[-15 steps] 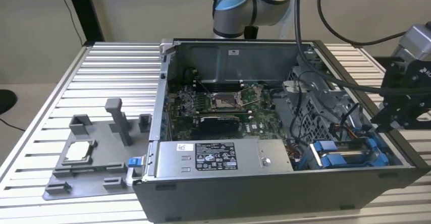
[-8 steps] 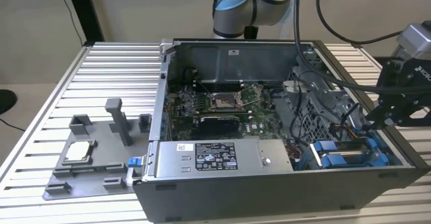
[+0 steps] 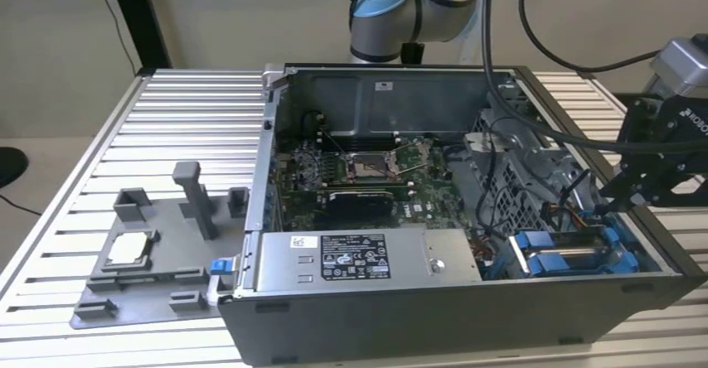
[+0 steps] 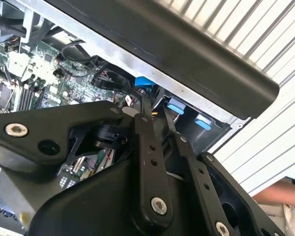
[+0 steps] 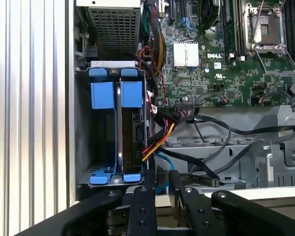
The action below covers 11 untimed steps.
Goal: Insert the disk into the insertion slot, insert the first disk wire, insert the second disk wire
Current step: 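Insert the first disk wire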
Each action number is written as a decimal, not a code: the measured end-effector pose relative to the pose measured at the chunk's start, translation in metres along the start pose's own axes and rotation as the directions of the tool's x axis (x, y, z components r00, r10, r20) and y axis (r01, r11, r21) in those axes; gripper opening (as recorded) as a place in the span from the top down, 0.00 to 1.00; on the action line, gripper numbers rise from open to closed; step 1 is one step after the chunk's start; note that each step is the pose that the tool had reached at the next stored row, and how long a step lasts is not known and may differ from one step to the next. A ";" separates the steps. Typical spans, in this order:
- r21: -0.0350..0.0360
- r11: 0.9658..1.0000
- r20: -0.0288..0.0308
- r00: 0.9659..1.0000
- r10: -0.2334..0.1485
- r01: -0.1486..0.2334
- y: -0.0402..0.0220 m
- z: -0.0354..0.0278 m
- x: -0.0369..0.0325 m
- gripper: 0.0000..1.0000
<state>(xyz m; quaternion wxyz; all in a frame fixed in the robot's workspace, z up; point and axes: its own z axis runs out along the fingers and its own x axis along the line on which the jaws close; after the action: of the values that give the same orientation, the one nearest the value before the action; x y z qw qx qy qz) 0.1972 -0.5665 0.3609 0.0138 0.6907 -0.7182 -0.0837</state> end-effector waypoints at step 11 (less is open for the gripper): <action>-0.015 1.000 -0.001 1.000 0.002 -0.002 -0.0085 0.0067 0.0001 0.00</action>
<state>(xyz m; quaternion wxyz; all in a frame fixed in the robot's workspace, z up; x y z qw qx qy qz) 0.2047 -0.5662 0.3531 0.0193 0.6900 -0.7180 -0.0890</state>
